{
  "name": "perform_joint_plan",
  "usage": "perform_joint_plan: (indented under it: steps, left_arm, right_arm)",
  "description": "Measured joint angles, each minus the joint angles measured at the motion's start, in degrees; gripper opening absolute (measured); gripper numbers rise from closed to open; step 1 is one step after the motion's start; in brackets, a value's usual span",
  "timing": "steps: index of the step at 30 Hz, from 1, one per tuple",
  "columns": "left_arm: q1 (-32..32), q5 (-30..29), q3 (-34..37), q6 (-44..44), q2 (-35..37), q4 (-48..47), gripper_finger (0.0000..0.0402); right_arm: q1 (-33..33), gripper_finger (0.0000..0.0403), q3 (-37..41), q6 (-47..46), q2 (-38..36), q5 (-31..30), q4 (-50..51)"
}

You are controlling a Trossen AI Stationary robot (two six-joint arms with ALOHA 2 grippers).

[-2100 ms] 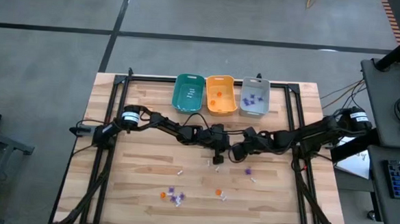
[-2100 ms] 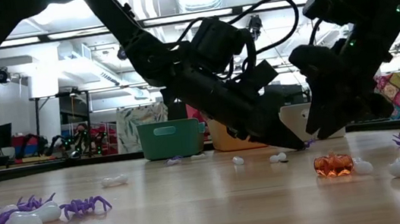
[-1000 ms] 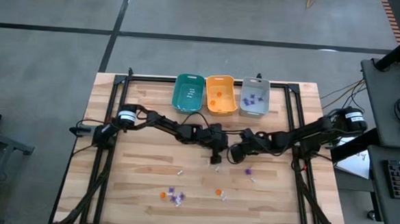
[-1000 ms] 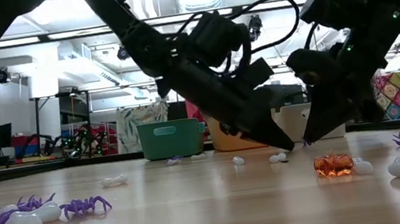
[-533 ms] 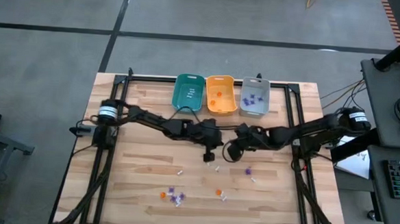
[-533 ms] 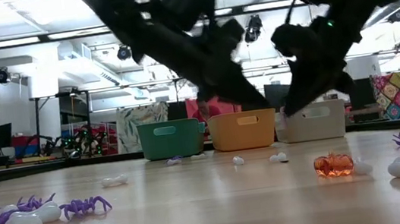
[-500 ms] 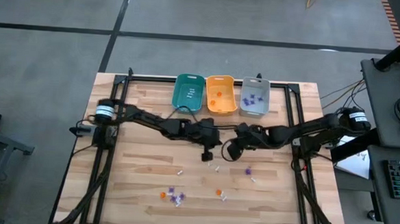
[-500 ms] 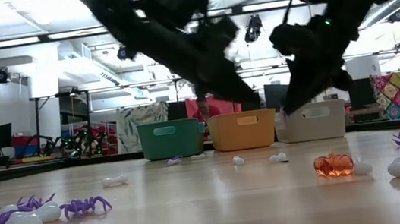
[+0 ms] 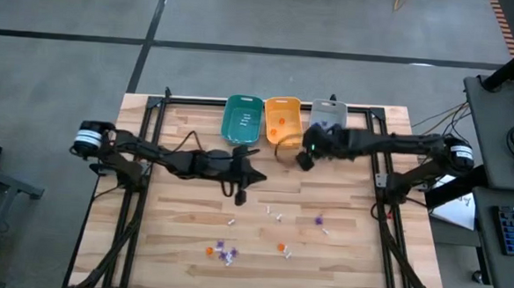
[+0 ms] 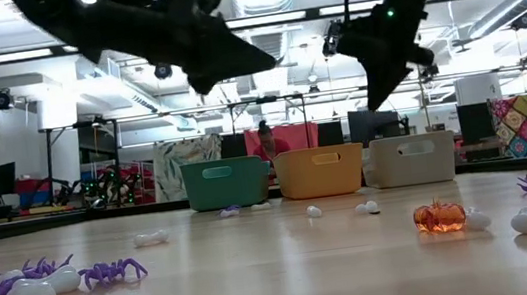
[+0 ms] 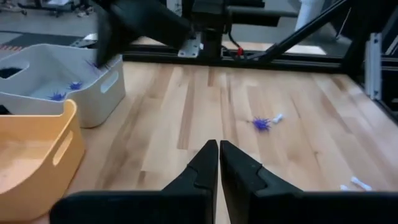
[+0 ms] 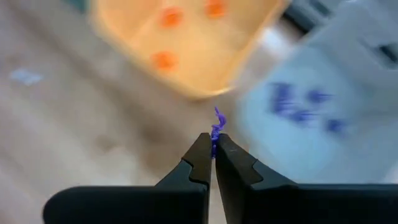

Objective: Sort Halloween decoration
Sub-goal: Put the purple spider toy into the gray bin, then put the white bone toy into the blue bin

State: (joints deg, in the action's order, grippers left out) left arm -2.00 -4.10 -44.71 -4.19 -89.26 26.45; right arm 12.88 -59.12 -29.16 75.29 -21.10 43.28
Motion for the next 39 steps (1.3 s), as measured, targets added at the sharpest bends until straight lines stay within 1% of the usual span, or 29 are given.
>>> perform_joint_plan:
  steps: [3, 7, 12, 14, 16, 20, 26, 29, 31, 34, 36, 39]
  left_arm:
    - [-0.1, 0.0, 2.8, -1.5, 0.5, 3.1, 0.0000]
    - [-0.1, 0.0, 4.9, -4.6, 0.4, 6.7, 0.0000]
    - [-0.1, 0.1, 5.2, -5.3, 0.0, 8.0, 0.0000]
    - [-0.1, 0.0, 5.2, -4.9, 0.0, 8.1, 0.0000]
    - [-0.1, 0.1, 5.2, -4.6, 0.0, 8.4, 0.0000]
    - [-0.1, 0.0, 5.2, -4.5, 0.0, 8.5, 0.0000]
    - [-0.1, 0.0, 5.1, -4.3, 0.0, 8.8, 0.0000]
    - [-0.1, 0.0, 5.1, -4.7, 0.0, 8.7, 0.0000]
    - [-0.1, 0.0, 5.1, -5.8, 0.0, 8.7, 0.0000]
    - [-0.2, 0.0, 5.1, -7.0, 0.0, 8.3, 0.0000]
    - [-0.2, 0.1, 5.1, -8.0, 0.0, 6.7, 0.0000]
    - [-0.2, 0.1, 5.1, -10.8, 0.0, 3.4, 0.0000]
  right_arm:
    - [6.6, 0.0009, -3.1, 3.2, 0.2, -0.4, 4.0]
    - [15.7, 0.0009, -3.7, 6.6, 0.2, -0.6, 3.8]
    - [25.5, 0.0009, -0.4, 10.8, 0.3, 1.8, -0.6]
    - [28.2, 0.0009, 1.2, 11.1, 0.3, 2.5, -2.5]
    - [29.9, 0.0010, 2.7, 10.9, 0.3, 4.8, -2.4]
    - [30.4, 0.0030, 5.1, 10.3, 0.3, 8.9, -4.1]
    - [30.4, 0.0073, 6.0, 10.3, 0.2, 9.1, -5.4]
    - [30.4, 0.0088, 6.0, 10.3, -0.5, 9.1, -5.7]
    - [30.3, 0.0095, 6.0, 10.2, -1.1, 9.6, -5.9]
    - [29.5, 0.0102, 6.0, 9.6, -2.5, 11.9, -5.9]
    - [28.0, 0.0104, 6.0, 9.6, -3.7, 13.0, -5.9]
    - [24.7, 0.0104, 6.0, 9.6, -5.6, 13.0, -5.9]
